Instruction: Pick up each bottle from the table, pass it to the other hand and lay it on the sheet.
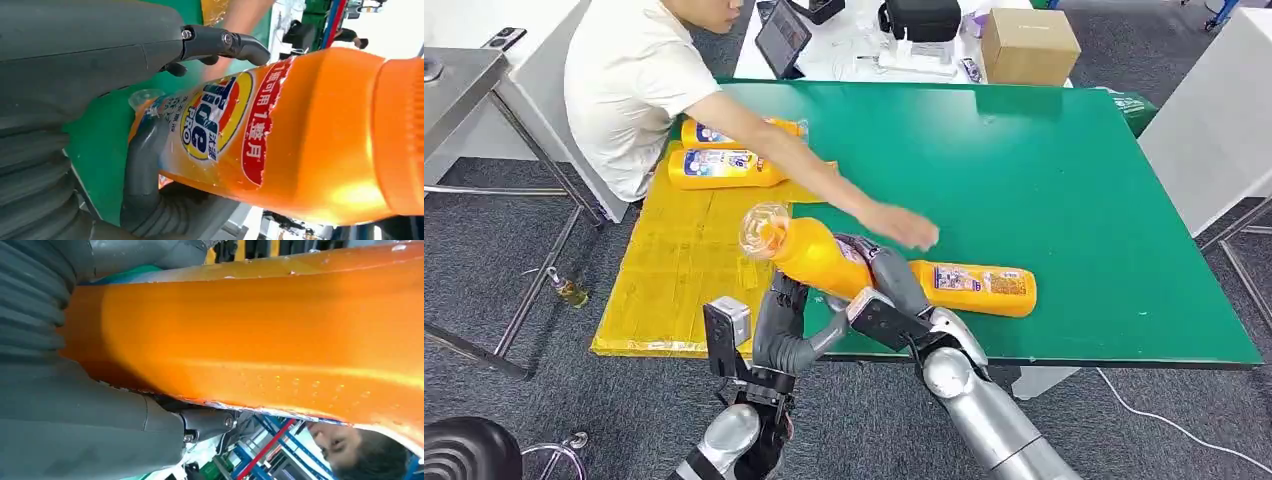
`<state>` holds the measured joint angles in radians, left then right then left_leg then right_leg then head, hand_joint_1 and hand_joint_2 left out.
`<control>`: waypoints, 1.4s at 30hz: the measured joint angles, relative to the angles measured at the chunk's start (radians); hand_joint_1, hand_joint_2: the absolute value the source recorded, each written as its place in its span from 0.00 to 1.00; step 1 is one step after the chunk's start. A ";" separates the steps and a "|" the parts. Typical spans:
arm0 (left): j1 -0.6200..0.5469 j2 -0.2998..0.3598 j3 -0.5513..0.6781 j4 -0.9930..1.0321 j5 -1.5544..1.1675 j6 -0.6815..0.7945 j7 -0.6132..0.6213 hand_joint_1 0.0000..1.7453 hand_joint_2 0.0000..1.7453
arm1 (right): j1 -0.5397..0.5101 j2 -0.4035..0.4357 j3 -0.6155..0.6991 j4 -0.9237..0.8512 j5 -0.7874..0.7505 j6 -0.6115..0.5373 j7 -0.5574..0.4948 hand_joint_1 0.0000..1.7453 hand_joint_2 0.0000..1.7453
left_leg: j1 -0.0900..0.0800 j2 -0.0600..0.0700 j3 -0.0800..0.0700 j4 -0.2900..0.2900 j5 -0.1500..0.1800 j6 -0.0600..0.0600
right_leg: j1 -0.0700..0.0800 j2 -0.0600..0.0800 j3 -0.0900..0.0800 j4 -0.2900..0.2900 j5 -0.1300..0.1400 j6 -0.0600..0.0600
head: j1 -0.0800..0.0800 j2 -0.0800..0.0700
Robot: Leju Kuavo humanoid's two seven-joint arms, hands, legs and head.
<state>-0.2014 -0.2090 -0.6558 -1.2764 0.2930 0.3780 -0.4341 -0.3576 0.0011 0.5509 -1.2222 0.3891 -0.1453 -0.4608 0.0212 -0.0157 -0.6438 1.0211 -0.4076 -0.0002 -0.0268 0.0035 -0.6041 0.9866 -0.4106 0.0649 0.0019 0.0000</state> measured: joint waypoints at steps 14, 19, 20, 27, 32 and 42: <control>-0.011 0.000 -0.001 0.032 -0.001 0.000 0.000 0.00 1.00 | -0.011 0.001 0.015 0.025 0.000 0.000 0.002 1.00 1.00 | 0.000 0.000 0.000 0.000 0.000 0.000 | 0.000 0.000 0.000 0.000 0.000 0.000 | 0.000 0.000; -0.018 -0.001 -0.001 0.051 -0.013 0.020 0.037 0.00 1.00 | -0.018 0.002 0.019 0.029 0.026 -0.005 0.003 1.00 1.00 | 0.000 0.000 0.000 0.000 0.000 0.000 | 0.000 0.000 0.000 0.000 0.000 0.000 | 0.000 0.000; -0.022 -0.004 0.001 0.063 -0.014 0.039 0.037 0.00 1.00 | -0.019 0.004 0.023 0.029 0.039 -0.009 0.004 1.00 1.00 | 0.000 0.000 0.000 0.000 0.000 0.000 | 0.000 0.000 0.000 0.000 0.000 0.000 | 0.000 0.000; -0.068 -0.045 0.056 0.145 -0.001 0.090 0.014 0.00 1.00 | -0.026 0.033 0.085 0.029 0.147 -0.055 0.039 1.00 1.00 | 0.000 0.000 0.000 0.000 0.000 0.000 | 0.000 0.000 0.000 0.000 0.000 0.000 | 0.000 0.000; -0.063 -0.056 0.098 0.126 0.095 0.046 0.013 0.00 1.00 | -0.026 0.050 0.126 0.056 0.163 -0.101 0.024 1.00 1.00 | 0.000 0.000 0.000 0.000 0.000 0.000 | 0.000 0.000 -0.001 0.000 0.000 0.000 | 0.000 0.000; -0.054 -0.057 0.119 0.108 0.138 0.049 -0.021 0.01 1.00 | -0.028 0.060 0.185 0.076 0.103 -0.105 -0.001 1.00 1.00 | 0.000 0.000 0.000 0.000 0.000 0.000 | 0.000 0.000 -0.001 0.000 0.000 0.000 | 0.000 0.000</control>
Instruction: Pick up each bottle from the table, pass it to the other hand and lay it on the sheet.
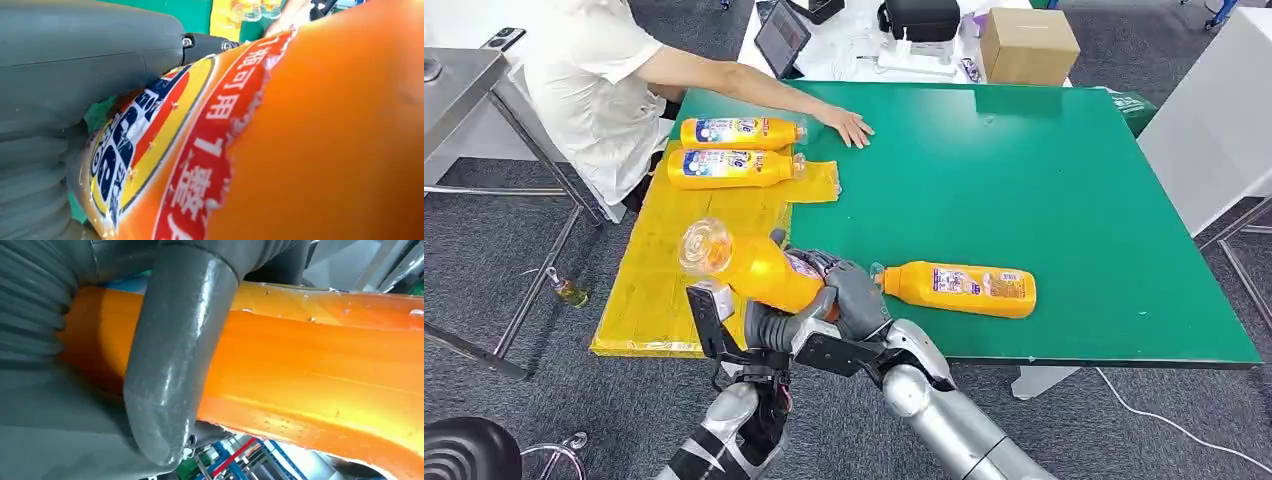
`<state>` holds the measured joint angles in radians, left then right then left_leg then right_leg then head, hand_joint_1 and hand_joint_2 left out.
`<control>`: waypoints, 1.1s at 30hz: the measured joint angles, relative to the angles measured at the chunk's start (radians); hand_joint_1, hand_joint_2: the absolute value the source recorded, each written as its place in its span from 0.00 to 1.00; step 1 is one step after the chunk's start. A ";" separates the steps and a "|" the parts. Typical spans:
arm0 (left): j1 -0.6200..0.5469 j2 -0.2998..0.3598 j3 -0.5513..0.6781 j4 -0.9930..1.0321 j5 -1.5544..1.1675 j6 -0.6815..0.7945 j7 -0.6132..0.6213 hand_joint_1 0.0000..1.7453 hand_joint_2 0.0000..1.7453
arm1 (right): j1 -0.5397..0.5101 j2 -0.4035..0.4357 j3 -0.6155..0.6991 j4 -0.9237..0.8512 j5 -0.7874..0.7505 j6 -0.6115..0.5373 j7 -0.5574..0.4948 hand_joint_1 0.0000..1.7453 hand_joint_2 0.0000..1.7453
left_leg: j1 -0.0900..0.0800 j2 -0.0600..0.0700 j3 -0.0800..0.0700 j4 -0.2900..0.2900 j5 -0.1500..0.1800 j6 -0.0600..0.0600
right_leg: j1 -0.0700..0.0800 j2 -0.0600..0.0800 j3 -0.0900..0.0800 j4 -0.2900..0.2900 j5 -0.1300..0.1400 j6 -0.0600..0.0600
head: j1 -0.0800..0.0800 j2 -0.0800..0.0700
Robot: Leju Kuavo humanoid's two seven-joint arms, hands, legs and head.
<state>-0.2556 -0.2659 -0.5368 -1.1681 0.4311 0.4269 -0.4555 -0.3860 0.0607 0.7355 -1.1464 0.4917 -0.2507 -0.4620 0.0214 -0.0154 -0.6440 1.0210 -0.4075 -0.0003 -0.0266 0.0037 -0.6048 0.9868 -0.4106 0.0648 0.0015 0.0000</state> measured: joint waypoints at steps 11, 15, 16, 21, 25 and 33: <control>0.056 0.014 0.032 -0.114 0.035 -0.077 -0.015 0.99 1.00 | -0.001 0.008 0.026 0.013 -0.053 0.048 -0.031 0.00 0.00 | 0.000 0.001 0.000 0.000 0.000 0.000 | 0.000 0.001 -0.001 0.000 0.000 0.000 | 0.000 0.000; 0.070 0.021 0.045 -0.133 0.041 -0.096 -0.012 0.90 1.00 | 0.001 0.008 0.028 0.013 -0.068 0.049 -0.031 0.00 0.00 | 0.000 0.002 0.000 0.000 0.000 0.000 | 0.000 0.001 -0.001 0.000 0.000 0.000 | 0.001 0.000; 0.072 0.023 0.047 -0.136 0.043 -0.100 -0.012 0.93 1.00 | 0.004 0.009 0.028 0.013 -0.077 0.048 -0.034 0.00 0.00 | 0.000 0.002 0.000 0.000 0.000 0.000 | 0.000 0.001 -0.001 0.000 0.000 0.000 | 0.000 0.000; 0.074 0.027 0.057 -0.152 0.048 -0.104 -0.022 1.00 1.00 | 0.039 0.017 0.025 -0.008 -0.112 0.018 -0.095 0.00 0.00 | 0.000 0.001 0.000 0.000 0.000 0.000 | 0.000 0.001 -0.001 0.000 0.000 0.000 | 0.000 0.000; 0.068 0.033 0.056 -0.168 0.011 -0.091 -0.038 1.00 1.00 | 0.072 0.018 0.021 -0.048 -0.096 -0.096 -0.148 0.00 0.00 | 0.000 0.001 0.000 0.000 0.000 0.000 | 0.000 0.001 -0.001 0.000 0.000 0.000 | 0.000 0.000; 0.023 0.090 0.070 -0.160 -0.228 0.003 -0.011 0.99 1.00 | 0.227 0.087 -0.113 -0.303 0.059 -0.442 -0.233 0.00 0.00 | 0.001 0.001 -0.001 0.000 0.000 0.000 | 0.000 0.001 -0.002 0.000 0.000 0.000 | 0.000 0.000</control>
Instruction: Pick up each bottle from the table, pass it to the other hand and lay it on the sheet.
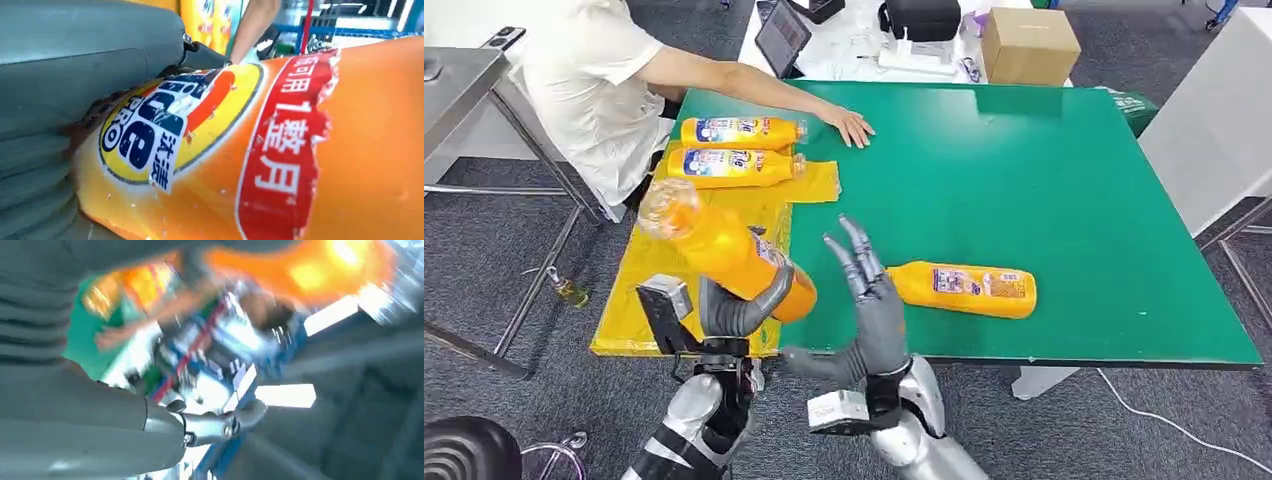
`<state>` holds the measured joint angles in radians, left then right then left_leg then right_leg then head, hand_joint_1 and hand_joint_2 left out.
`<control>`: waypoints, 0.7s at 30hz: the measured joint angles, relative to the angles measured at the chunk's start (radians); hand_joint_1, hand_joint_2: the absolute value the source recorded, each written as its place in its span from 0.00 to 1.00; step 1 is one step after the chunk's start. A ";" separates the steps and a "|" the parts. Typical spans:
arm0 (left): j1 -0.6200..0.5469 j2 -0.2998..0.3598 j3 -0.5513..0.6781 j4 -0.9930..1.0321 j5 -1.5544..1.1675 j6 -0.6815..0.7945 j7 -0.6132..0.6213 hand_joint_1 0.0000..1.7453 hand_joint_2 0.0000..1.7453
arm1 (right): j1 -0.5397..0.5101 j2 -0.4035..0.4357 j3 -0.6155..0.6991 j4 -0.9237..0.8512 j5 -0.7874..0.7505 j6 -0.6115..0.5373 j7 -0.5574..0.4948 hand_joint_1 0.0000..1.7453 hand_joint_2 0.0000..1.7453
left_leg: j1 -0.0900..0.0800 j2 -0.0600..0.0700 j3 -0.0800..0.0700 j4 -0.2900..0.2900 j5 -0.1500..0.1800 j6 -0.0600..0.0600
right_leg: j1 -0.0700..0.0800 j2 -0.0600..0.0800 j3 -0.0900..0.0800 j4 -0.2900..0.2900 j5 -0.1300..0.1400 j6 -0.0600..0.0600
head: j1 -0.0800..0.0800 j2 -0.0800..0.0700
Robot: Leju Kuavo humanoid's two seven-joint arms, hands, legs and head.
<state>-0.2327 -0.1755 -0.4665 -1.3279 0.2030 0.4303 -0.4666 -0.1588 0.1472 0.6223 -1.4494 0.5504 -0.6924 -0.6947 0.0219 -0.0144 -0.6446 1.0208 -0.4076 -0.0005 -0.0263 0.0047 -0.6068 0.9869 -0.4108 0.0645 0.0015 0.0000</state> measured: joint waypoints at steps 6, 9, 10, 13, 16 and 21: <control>-0.027 0.037 0.009 0.036 -0.138 0.061 0.056 1.00 1.00 | 0.067 0.055 -0.106 -0.173 0.045 -0.007 -0.001 0.00 0.00 | 0.000 0.000 0.000 0.000 0.000 0.000 | 0.000 0.000 0.000 0.000 0.000 0.000 | 0.000 0.000; -0.054 0.052 0.038 0.082 -0.205 0.087 0.074 1.00 1.00 | 0.085 0.080 -0.152 -0.245 0.055 -0.008 -0.001 0.00 0.00 | 0.000 0.000 0.000 0.000 0.000 0.000 | 0.000 0.001 0.000 0.000 0.000 0.000 | 0.001 0.000; -0.063 0.055 0.048 0.095 -0.225 0.093 0.077 1.00 1.00 | 0.089 0.086 -0.158 -0.254 0.052 -0.008 -0.001 0.00 0.00 | 0.000 0.000 0.000 0.000 0.000 0.000 | 0.000 0.001 0.000 0.000 0.000 0.000 | 0.001 0.000; -0.096 0.069 0.059 0.147 -0.358 0.129 0.098 1.00 1.00 | 0.096 0.097 -0.168 -0.261 0.032 -0.008 -0.001 0.00 0.00 | 0.000 0.001 0.000 0.000 0.000 0.000 | 0.000 0.001 0.000 0.000 0.000 0.000 | 0.000 0.000; -0.139 0.084 0.058 0.208 -0.560 0.127 0.174 1.00 1.00 | 0.095 0.097 -0.171 -0.261 0.006 -0.008 0.011 0.00 0.00 | 0.000 0.001 0.000 0.000 0.000 0.000 | 0.000 0.001 0.000 0.000 0.000 0.000 | 0.001 0.000; -0.276 0.123 -0.008 0.385 -0.931 -0.047 0.314 1.00 1.00 | 0.080 0.094 -0.163 -0.213 -0.056 -0.008 0.002 0.00 0.00 | 0.000 0.001 0.000 0.000 0.001 0.000 | 0.000 0.001 0.000 0.000 0.002 -0.003 | 0.001 0.000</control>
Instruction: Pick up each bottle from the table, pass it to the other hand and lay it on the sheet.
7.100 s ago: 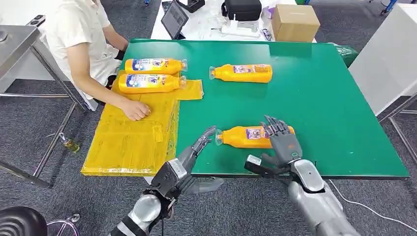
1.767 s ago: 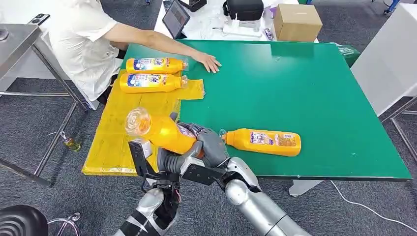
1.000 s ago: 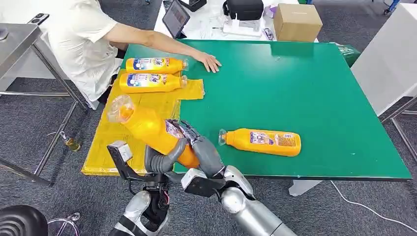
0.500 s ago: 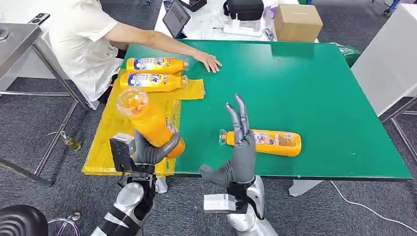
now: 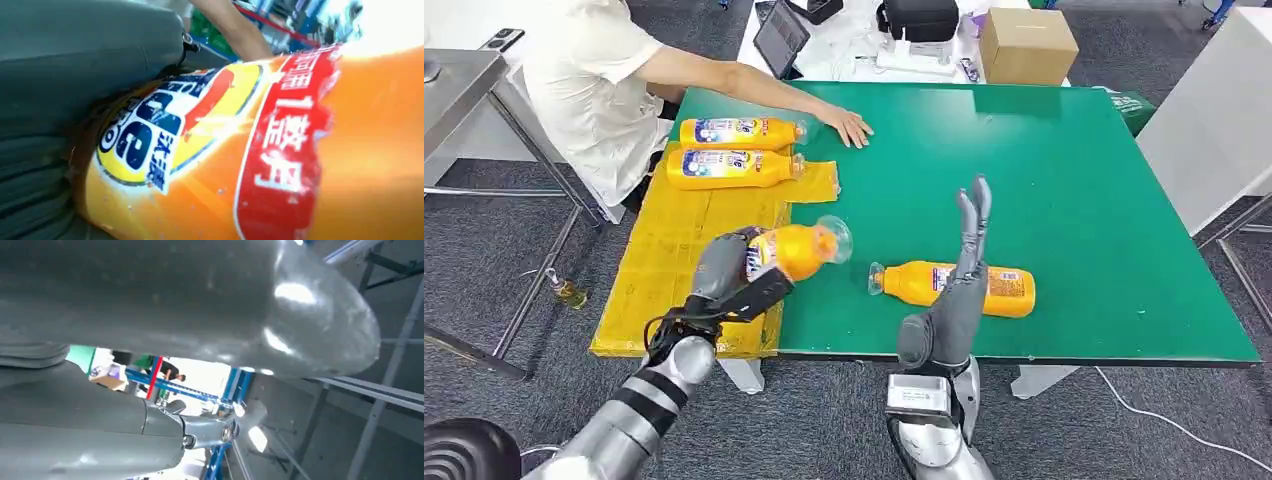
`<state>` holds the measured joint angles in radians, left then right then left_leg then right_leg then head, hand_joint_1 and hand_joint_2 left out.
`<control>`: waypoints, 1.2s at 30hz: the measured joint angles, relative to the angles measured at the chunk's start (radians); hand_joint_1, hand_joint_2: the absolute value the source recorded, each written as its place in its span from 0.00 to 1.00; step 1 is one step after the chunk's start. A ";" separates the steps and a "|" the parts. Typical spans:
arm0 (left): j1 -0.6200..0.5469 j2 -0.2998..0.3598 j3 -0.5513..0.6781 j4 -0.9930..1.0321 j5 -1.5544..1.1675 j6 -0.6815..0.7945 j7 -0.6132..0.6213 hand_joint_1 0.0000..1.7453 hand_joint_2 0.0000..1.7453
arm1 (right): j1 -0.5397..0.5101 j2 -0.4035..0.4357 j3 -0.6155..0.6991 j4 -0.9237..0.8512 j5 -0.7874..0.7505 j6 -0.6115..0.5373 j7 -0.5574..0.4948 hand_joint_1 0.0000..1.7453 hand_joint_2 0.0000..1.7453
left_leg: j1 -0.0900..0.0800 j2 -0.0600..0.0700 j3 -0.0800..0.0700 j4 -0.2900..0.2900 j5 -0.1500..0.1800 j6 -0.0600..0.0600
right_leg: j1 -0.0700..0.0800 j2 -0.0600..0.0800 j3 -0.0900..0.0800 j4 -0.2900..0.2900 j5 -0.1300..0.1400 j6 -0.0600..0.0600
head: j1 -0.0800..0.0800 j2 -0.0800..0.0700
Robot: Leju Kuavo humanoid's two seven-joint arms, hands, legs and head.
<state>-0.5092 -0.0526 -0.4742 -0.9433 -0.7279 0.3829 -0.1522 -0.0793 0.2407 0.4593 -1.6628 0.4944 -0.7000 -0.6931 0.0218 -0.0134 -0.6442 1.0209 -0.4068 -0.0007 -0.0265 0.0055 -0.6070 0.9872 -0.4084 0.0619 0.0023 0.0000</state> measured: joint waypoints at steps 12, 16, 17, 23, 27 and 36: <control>-0.161 0.005 -0.049 0.238 -0.006 -0.211 0.042 1.00 1.00 | -0.024 -0.028 0.023 0.089 -0.081 0.000 -0.002 0.00 0.00 | 0.000 0.001 -0.001 0.000 0.000 0.000 | 0.000 0.000 -0.001 0.000 0.000 0.000 | 0.000 0.000; -0.205 -0.010 -0.037 0.310 0.007 -0.248 0.059 1.00 1.00 | -0.034 -0.033 0.032 0.124 -0.107 0.000 -0.002 0.00 0.00 | 0.000 0.001 -0.001 0.000 0.000 0.000 | 0.000 0.000 -0.001 0.000 0.000 0.000 | 0.000 0.000; -0.212 -0.014 -0.033 0.326 0.012 -0.253 0.061 0.90 1.00 | -0.035 -0.033 0.034 0.130 -0.108 0.000 -0.002 0.00 0.00 | 0.000 0.000 -0.001 0.000 0.000 0.000 | 0.000 0.000 -0.001 0.000 0.000 0.000 | 0.000 0.000; -0.243 -0.031 -0.030 0.400 0.004 -0.267 0.069 0.31 1.00 | -0.050 -0.039 0.046 0.179 -0.145 0.000 -0.002 0.00 0.00 | 0.000 0.000 -0.001 0.000 0.000 0.000 | 0.000 0.000 0.000 0.000 0.000 0.000 | 0.000 0.000; -0.262 -0.035 -0.030 0.442 -0.002 -0.282 0.077 0.11 1.00 | -0.062 -0.047 0.055 0.212 -0.165 0.000 -0.002 0.00 0.00 | 0.000 0.001 0.000 0.000 0.000 0.000 | 0.000 0.000 0.000 0.000 0.000 0.000 | 0.000 0.000; -0.276 -0.039 -0.033 0.496 -0.038 -0.313 0.098 0.00 1.00 | -0.082 -0.060 0.060 0.268 -0.187 0.001 -0.002 0.00 0.00 | 0.000 0.001 0.001 0.000 0.000 -0.001 | 0.000 0.000 0.000 0.001 0.000 0.000 | 0.000 0.000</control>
<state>-0.7852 -0.0916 -0.5070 -0.4475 -0.7660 0.0698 -0.0538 -0.1615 0.1812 0.5196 -1.3946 0.3078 -0.6992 -0.6950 0.0219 -0.0121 -0.6435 1.0208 -0.4064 -0.0013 -0.0262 0.0057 -0.6066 0.9881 -0.4085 0.0620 0.0027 0.0000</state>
